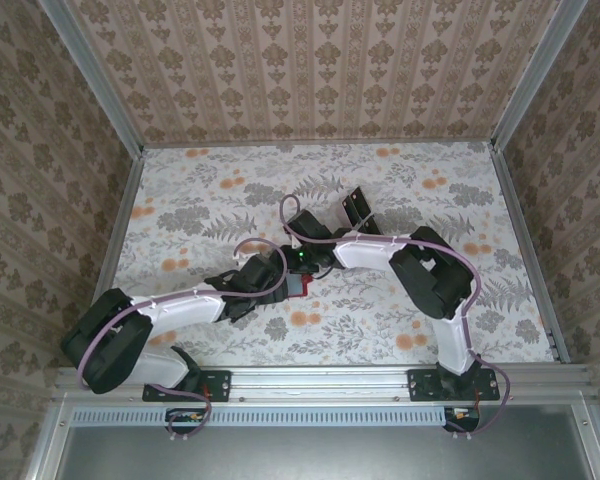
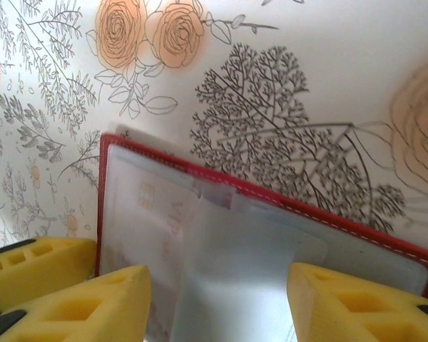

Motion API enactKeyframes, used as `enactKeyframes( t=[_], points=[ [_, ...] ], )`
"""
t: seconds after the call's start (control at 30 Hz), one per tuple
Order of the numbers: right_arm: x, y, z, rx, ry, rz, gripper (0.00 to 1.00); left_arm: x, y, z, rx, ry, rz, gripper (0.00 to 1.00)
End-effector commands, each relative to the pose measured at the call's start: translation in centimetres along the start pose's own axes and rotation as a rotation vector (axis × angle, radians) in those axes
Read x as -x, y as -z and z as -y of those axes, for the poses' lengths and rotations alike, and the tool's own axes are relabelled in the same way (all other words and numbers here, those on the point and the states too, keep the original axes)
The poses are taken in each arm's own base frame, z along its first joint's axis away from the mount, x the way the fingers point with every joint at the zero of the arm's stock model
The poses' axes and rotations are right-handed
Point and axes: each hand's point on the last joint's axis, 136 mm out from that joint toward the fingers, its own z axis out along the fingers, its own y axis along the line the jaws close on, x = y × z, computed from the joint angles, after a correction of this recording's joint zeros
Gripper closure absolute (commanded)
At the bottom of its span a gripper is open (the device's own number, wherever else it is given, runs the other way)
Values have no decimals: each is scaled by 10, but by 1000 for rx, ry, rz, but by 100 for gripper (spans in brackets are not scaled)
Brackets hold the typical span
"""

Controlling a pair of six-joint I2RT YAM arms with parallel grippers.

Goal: Put the credit cards into the card holder

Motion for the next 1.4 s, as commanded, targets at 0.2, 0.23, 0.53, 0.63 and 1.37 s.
enactKeyframes(
  t=[0.2, 0.23, 0.53, 0.63, 1.37],
  points=[
    [-5, 27, 2, -22, -48, 53, 44, -34, -10, -39, 149, 9, -104, 0],
    [-7, 26, 3, -25, -52, 50, 44, -34, -11, -39, 147, 8, -105, 0],
    [-14, 13, 17, -68, -66, 29, 44, -37, -13, -43, 148, 17, -113, 0],
    [-15, 8, 18, -73, -66, 20, 44, -37, -13, -43, 147, 20, -112, 0],
    [-20, -25, -4, -30, -37, -57, 45, -18, 1, -25, 40, 0, -38, 0]
  ],
)
